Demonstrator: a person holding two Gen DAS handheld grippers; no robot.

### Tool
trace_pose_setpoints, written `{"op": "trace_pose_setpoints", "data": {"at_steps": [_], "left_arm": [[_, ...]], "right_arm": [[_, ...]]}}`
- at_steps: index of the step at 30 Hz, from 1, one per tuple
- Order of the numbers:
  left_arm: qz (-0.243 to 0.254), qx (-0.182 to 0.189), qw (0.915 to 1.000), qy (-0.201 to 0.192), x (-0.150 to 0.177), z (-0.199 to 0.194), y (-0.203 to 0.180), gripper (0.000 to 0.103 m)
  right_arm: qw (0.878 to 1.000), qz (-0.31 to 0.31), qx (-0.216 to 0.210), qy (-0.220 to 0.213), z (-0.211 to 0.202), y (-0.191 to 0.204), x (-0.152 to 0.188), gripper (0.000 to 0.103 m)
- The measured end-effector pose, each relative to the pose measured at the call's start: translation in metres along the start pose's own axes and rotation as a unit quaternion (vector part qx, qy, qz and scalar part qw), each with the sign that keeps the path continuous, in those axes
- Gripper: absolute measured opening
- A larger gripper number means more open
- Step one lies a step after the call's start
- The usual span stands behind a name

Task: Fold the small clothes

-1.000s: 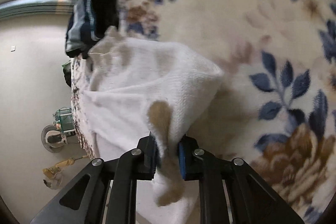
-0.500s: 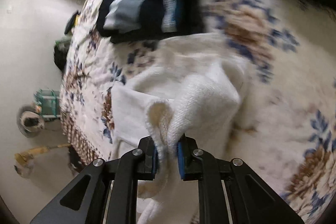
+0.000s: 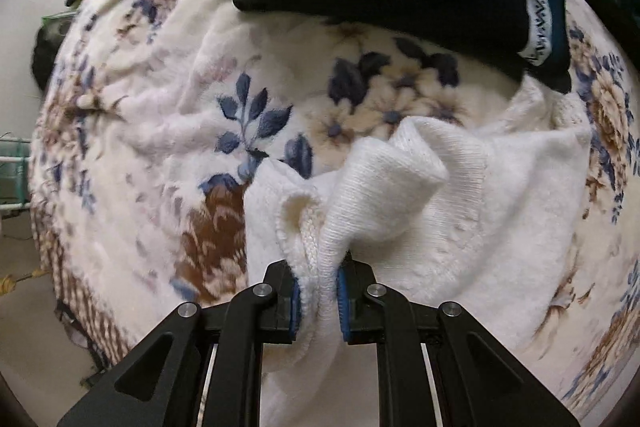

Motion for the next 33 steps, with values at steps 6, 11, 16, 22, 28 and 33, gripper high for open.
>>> {"op": "trace_pose_setpoints", "data": {"at_steps": [6,11,16,22,28,33], "left_arm": [[0.002,0.002,0.9997,0.023,-0.009,0.011,0.022,0.006],[-0.001,0.018,0.9985,0.053,-0.024,0.031,0.038,0.007],[0.025,0.027,0.9969,0.070,-0.025,0.029,0.037,0.007],[0.057,0.022,0.9948,0.082,-0.025,0.028,0.028,0.007],[0.077,0.008,0.9935,0.083,-0.025,0.027,0.021,0.007],[0.084,0.001,0.9933,0.079,-0.022,0.018,0.008,0.007]], "right_arm": [[0.998,0.033,0.047,0.010,0.015,0.012,-0.003,0.015],[0.997,0.001,0.061,0.042,0.026,0.027,-0.004,0.031],[0.997,-0.024,-0.055,0.044,-0.028,-0.010,0.062,0.044],[0.993,-0.002,-0.052,0.110,-0.033,-0.090,0.233,0.044],[0.968,0.090,-0.111,0.204,0.040,-0.126,0.392,0.044],[0.969,0.143,-0.152,0.129,0.055,-0.132,0.426,0.007]]}}
Point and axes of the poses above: each gripper's, at about its wrist camera, not at the fingertips, and z roughly the way its jaws point, y to its left, x to its underside, the point moved 5 cm from there along z, roughly the way its jaws point, and after that the axes turned 2 degrees about -x, right-handed, at the moved point
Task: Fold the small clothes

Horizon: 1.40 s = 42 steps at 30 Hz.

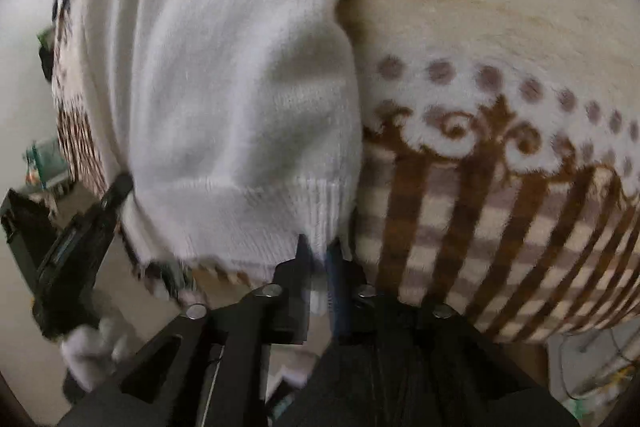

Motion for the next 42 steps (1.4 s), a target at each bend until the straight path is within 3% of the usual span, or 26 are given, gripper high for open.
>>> {"op": "trace_pose_setpoints", "data": {"at_steps": [3,7,12,15,17,20,21,22,24,26,29,30,31,32,33,37,42], "left_arm": [[0.009,-0.001,1.0000,-0.001,-0.002,-0.007,-0.010,0.007],[0.035,0.002,0.9994,-0.003,0.000,-0.020,-0.020,0.007],[0.069,-0.021,0.9974,0.005,0.003,-0.010,-0.013,0.007],[0.074,-0.036,0.9964,0.019,0.002,0.006,0.001,0.007],[0.082,-0.025,0.9958,0.033,-0.001,0.018,0.001,0.007],[0.069,0.010,0.9960,0.055,-0.004,0.020,-0.004,0.011],[0.055,0.029,0.9961,0.062,-0.004,0.017,-0.005,0.017],[0.042,0.039,0.9961,0.068,-0.002,0.013,-0.004,0.026],[0.020,0.065,0.9952,0.071,0.003,0.003,-0.002,0.034],[0.009,0.071,0.9947,0.075,0.014,0.000,-0.002,0.047],[0.041,0.023,0.9945,0.093,0.029,0.018,-0.007,0.050],[0.047,0.000,0.9946,0.093,0.031,0.025,-0.007,0.043],[0.049,-0.011,0.9955,0.080,0.031,0.029,-0.006,0.010],[0.052,-0.022,0.9959,0.071,0.031,0.033,-0.004,0.008],[0.056,-0.026,0.9961,0.063,0.030,0.032,-0.006,0.007],[0.090,-0.046,0.9945,0.027,0.029,0.015,-0.013,0.006],[0.069,-0.044,0.9937,0.076,0.026,0.042,0.012,0.007]], "right_arm": [[0.999,0.001,0.008,-0.049,-0.014,-0.002,0.017,0.006],[0.996,-0.022,0.019,-0.081,-0.029,0.002,0.050,0.006],[0.997,-0.018,0.019,-0.071,-0.025,-0.003,0.073,0.004],[0.998,-0.012,0.026,-0.057,-0.001,-0.002,0.083,0.004],[0.999,-0.003,0.008,-0.041,0.014,-0.001,0.081,0.004],[0.999,0.030,-0.024,-0.034,0.008,-0.012,0.069,0.011],[0.998,0.041,-0.036,-0.035,0.003,-0.014,0.066,0.020],[0.997,0.052,-0.040,-0.043,-0.007,-0.020,0.068,0.039],[0.996,0.057,-0.045,-0.058,-0.018,-0.026,0.069,0.050],[0.995,0.069,-0.043,-0.056,-0.019,-0.035,0.070,0.050],[0.992,0.102,-0.066,-0.040,-0.004,-0.043,0.061,0.050],[0.991,0.108,-0.075,-0.038,0.003,-0.044,0.060,0.050],[0.990,0.112,-0.080,-0.043,0.004,-0.043,0.059,0.037],[0.988,0.114,-0.087,-0.054,0.008,-0.040,0.060,0.016],[0.988,0.117,-0.078,-0.059,0.009,-0.037,0.061,0.005],[0.992,0.098,-0.036,-0.075,0.007,-0.014,0.074,0.004],[0.994,0.093,-0.014,-0.056,0.026,-0.001,0.079,0.004]]}}
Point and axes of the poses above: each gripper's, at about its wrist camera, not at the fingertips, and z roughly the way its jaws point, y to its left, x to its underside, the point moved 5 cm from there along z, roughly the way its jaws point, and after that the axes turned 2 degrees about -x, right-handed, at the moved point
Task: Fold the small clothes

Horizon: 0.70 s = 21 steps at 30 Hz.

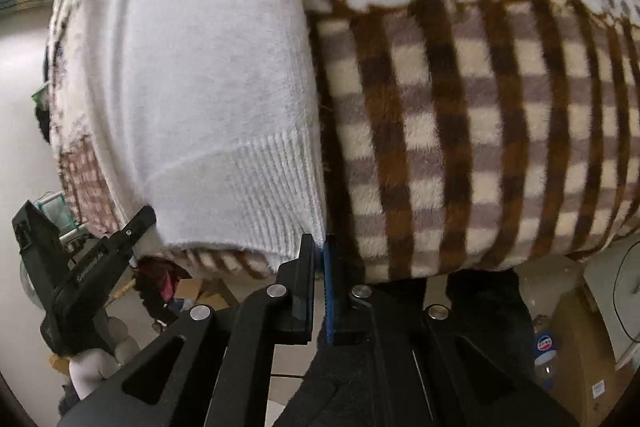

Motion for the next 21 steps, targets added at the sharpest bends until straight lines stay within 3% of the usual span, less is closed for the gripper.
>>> {"op": "trace_pose_setpoints", "data": {"at_steps": [2,4,5,6,7,9,12,16,18,21], "left_arm": [[-0.012,0.016,0.9996,0.019,-0.007,0.004,0.003,0.011],[-0.020,0.039,0.9987,0.025,-0.010,-0.011,0.003,0.016],[-0.021,0.039,0.9988,0.019,-0.012,-0.022,0.004,0.020],[-0.020,0.038,0.9990,0.009,-0.015,-0.037,0.002,0.026],[-0.021,0.049,0.9986,-0.007,-0.021,-0.056,-0.001,0.026],[-0.020,0.063,0.9972,-0.034,-0.037,-0.082,-0.007,0.028],[-0.010,0.104,0.9910,-0.084,-0.095,-0.115,-0.037,0.047],[0.026,0.139,0.9795,-0.143,-0.190,-0.133,-0.080,0.048],[0.062,0.126,0.9758,-0.168,-0.248,-0.127,-0.113,0.048],[0.100,0.089,0.9768,-0.167,-0.306,-0.104,-0.139,0.048]], "right_arm": [[1.000,0.007,-0.006,0.017,0.008,0.005,-0.007,0.005],[1.000,0.014,-0.010,0.024,0.002,0.008,-0.013,0.014],[1.000,0.012,-0.013,0.025,-0.006,0.007,-0.017,0.018],[1.000,0.011,-0.011,0.021,-0.015,0.007,-0.021,0.035],[1.000,0.012,-0.013,0.012,-0.028,0.006,-0.021,0.044],[1.000,0.011,-0.016,-0.010,-0.054,0.009,-0.027,0.046],[0.999,0.013,-0.012,-0.050,-0.091,0.019,-0.047,0.046],[0.994,0.024,-0.017,-0.108,-0.128,0.035,-0.094,0.046],[0.990,0.025,-0.021,-0.137,-0.140,0.044,-0.122,0.046],[0.986,0.021,-0.022,-0.166,-0.150,0.054,-0.165,0.046]]}}
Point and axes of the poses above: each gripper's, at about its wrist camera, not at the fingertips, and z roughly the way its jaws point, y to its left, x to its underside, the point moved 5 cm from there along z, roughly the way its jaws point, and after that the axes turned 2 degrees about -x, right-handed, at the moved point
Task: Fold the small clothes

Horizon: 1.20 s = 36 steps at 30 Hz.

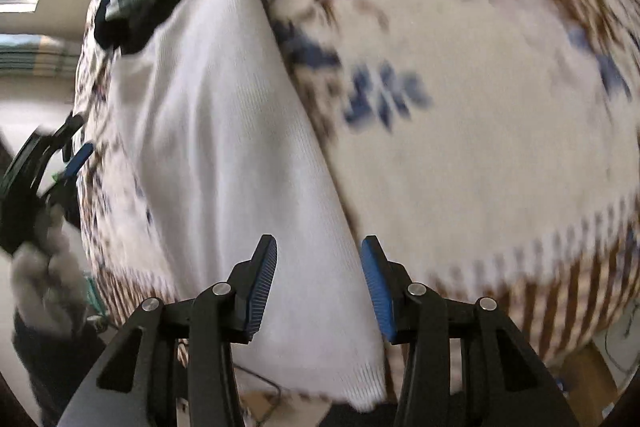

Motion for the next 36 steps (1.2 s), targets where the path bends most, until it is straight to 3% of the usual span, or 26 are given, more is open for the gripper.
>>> {"op": "trace_pose_setpoints", "data": {"at_steps": [3,4,8,11,16,18,20,21,22,23,24,27,28,31,36], "left_arm": [[0.024,-0.011,0.9994,0.023,-0.024,0.050,-0.005,0.042],[0.032,-0.008,0.9991,0.024,-0.029,0.062,-0.007,0.010],[0.059,-0.053,0.9968,0.016,-0.035,0.075,0.005,0.007],[0.029,-0.058,0.9972,0.038,-0.037,0.088,0.029,0.007],[-0.023,-0.015,0.9986,0.045,-0.042,0.069,0.029,0.017],[-0.049,0.010,0.9987,0.013,-0.044,0.043,0.025,0.018],[-0.065,0.050,0.9966,-0.012,-0.040,0.022,0.015,0.032],[-0.067,0.058,0.9959,-0.018,-0.038,0.018,0.010,0.047],[-0.060,0.071,0.9955,-0.020,-0.033,0.017,0.002,0.055],[-0.052,0.071,0.9960,-0.013,-0.031,0.022,-0.002,0.062],[-0.039,0.053,0.9978,-0.002,-0.027,0.033,-0.004,0.062],[-0.024,-0.049,0.9978,0.037,-0.022,0.078,0.022,0.062],[-0.029,-0.062,0.9965,0.048,-0.020,0.091,0.036,0.064],[-0.056,-0.034,0.9963,0.056,-0.019,0.098,0.055,0.064],[-0.049,-0.002,0.9979,0.042,-0.018,0.060,0.037,0.063]], "right_arm": [[1.000,0.000,-0.011,-0.009,0.013,0.008,-0.032,0.046],[1.000,0.001,-0.015,-0.008,0.019,0.012,-0.042,0.046],[1.000,-0.002,-0.021,0.004,0.040,0.022,-0.070,0.046],[1.000,-0.005,-0.023,0.015,0.050,0.024,-0.086,0.046],[0.999,-0.013,-0.029,0.020,0.050,0.030,-0.110,0.046],[0.999,-0.016,-0.038,0.020,0.044,0.031,-0.117,0.046],[0.998,-0.021,-0.048,0.020,0.042,0.038,-0.125,0.046],[0.998,-0.025,-0.053,0.022,0.041,0.040,-0.127,0.046],[0.998,-0.029,-0.057,0.026,0.041,0.041,-0.127,0.047],[0.997,-0.038,-0.064,0.032,0.044,0.046,-0.129,0.047],[0.996,-0.042,-0.064,0.035,0.047,0.048,-0.130,0.047],[0.996,-0.055,-0.056,0.045,0.058,0.051,-0.131,0.047],[0.996,-0.057,-0.054,0.048,0.061,0.051,-0.131,0.047],[0.995,-0.066,-0.053,0.059,0.068,0.051,-0.130,0.047],[0.994,-0.065,-0.061,0.066,0.068,0.045,-0.124,0.047]]}}
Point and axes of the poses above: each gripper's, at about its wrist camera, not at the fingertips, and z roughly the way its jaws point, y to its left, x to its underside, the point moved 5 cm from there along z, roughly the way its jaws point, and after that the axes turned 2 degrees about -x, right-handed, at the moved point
